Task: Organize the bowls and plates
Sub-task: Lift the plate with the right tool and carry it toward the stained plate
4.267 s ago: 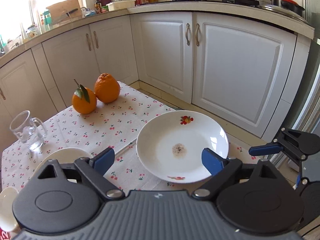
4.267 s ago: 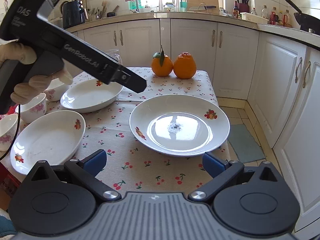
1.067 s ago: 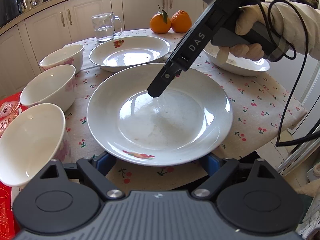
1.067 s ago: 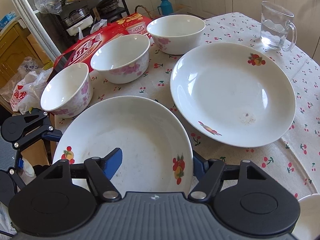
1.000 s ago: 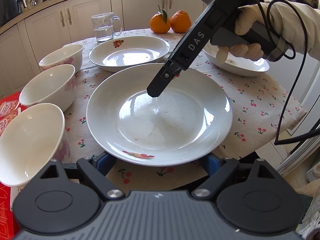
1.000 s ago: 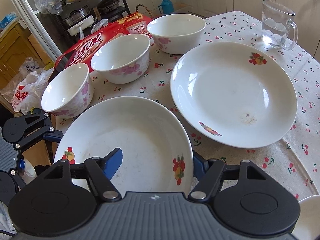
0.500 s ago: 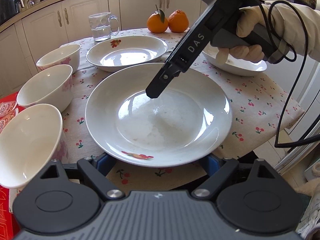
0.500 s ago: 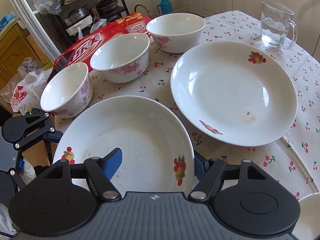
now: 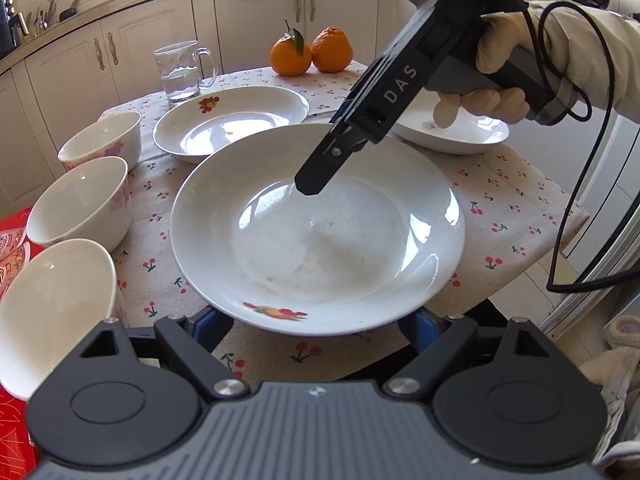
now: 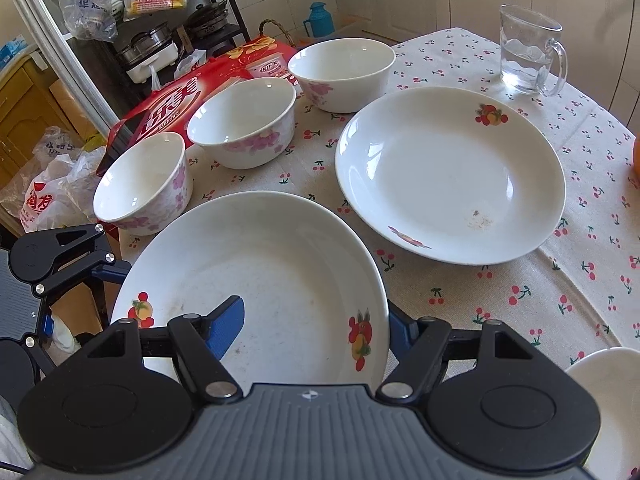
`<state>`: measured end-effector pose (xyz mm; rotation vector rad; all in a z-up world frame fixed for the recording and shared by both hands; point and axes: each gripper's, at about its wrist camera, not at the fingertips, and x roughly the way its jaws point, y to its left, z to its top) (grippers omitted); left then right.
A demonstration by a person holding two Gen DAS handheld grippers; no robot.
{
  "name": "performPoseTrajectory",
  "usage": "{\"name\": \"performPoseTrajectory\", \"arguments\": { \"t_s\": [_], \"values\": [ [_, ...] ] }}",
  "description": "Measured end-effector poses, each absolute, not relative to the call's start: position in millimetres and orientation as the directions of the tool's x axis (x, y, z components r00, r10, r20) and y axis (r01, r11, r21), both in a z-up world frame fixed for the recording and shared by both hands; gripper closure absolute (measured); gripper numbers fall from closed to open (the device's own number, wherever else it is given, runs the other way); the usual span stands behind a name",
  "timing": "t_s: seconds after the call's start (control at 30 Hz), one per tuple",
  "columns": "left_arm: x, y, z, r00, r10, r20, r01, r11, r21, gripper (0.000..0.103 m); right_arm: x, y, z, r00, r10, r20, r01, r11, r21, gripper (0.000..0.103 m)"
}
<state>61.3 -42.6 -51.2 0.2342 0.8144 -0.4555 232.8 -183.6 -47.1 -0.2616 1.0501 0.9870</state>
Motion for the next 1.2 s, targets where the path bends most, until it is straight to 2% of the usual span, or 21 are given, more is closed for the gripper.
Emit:
{"name": "performPoseTrajectory", "arguments": {
  "t_s": [0.63, 1.2],
  "values": [
    [88, -79, -32, 0.546, -0.391, -0.741, 0.62, 0.783, 0.044, 0.015, 222, -242, -21, 0.271, 0.54, -0.797, -0.706, 0.675, 0.217, 0.025],
    [137, -154, -36, 0.465, -0.52, -0.716, 0.757, 0.653, 0.018, 0.015, 232, -338, -17, 0.428, 0.421, -0.8, -0.529, 0.834, 0.156, 0.025]
  ]
}}
